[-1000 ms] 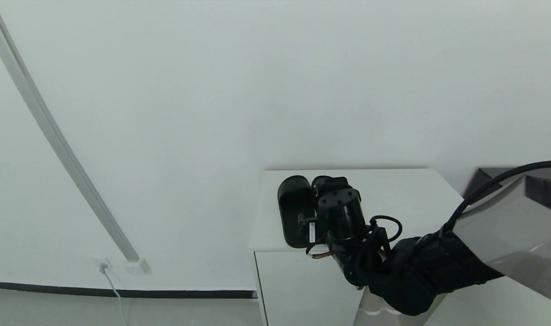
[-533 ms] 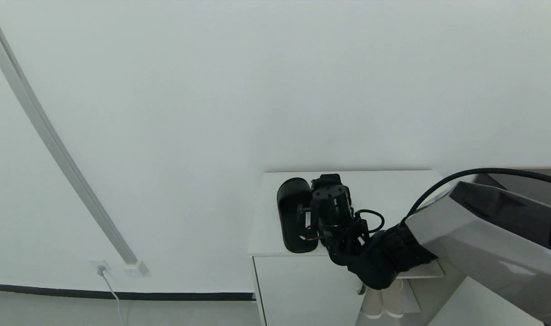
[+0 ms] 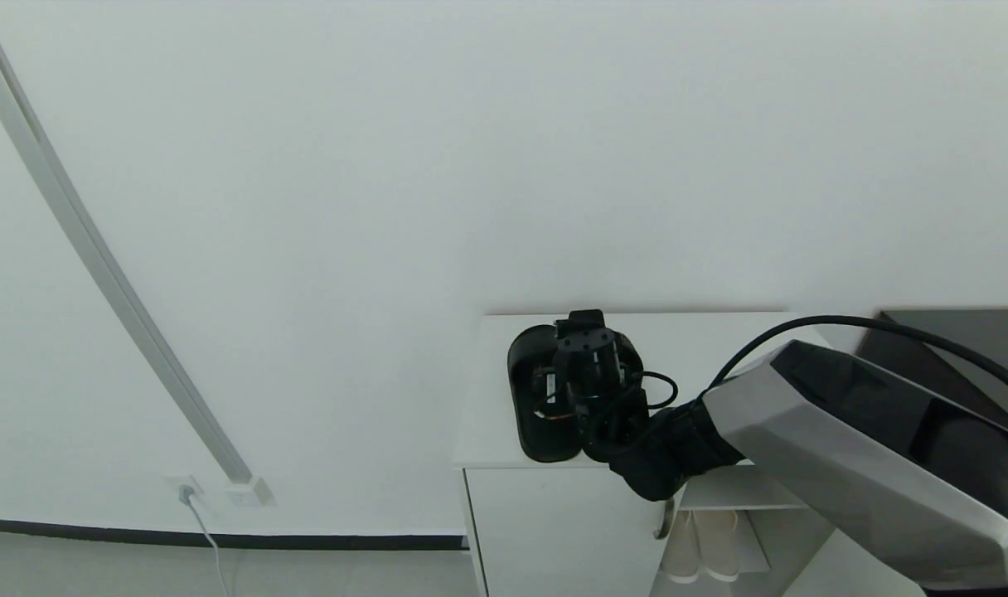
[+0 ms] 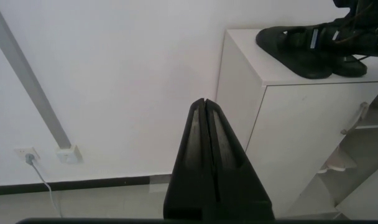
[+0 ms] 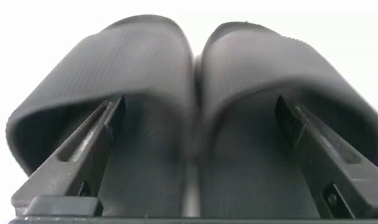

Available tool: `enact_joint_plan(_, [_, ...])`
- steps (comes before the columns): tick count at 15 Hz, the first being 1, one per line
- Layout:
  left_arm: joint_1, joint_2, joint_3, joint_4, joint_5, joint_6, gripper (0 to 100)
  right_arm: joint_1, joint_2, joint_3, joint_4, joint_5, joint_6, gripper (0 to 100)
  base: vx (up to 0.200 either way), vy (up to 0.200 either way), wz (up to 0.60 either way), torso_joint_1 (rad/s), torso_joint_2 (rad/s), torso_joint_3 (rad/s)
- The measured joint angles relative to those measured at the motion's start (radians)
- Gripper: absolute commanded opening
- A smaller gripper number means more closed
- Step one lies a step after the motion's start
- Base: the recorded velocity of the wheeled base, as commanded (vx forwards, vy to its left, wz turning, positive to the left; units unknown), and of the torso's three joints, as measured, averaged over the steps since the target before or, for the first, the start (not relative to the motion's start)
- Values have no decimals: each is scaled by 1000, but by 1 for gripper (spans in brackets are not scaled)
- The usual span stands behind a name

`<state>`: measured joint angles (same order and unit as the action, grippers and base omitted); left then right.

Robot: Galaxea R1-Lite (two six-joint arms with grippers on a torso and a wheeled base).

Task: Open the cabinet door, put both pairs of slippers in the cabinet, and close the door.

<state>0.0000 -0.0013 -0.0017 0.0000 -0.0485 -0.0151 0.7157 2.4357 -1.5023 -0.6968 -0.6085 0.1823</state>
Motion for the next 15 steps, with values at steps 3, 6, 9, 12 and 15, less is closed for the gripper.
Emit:
enact_joint_plan(3, [0,0,0,0,1,0,0,-9,24,-34,3,-1,0,0,0,0,0,0,0,0])
enact_joint_plan(6, [0,0,0,0,1,0,0,-9,34,-41,2,0,1,0,0,0,0,0,0,0])
enact_joint_plan(9, [0,0,0,0,3,0,0,-9,33,-37,0,-7,3,0,0,0,0,0,0,0])
enact_joint_plan(12, [0,0,0,0,2,1,0,-10,0,5,-4,-11,2,0,0,0,0,0,0,0])
enact_joint_plan(15, [0,0,0,0,2,4,0,-1,-148,192,-12,18,-12,0,0,0,0,0,0,0])
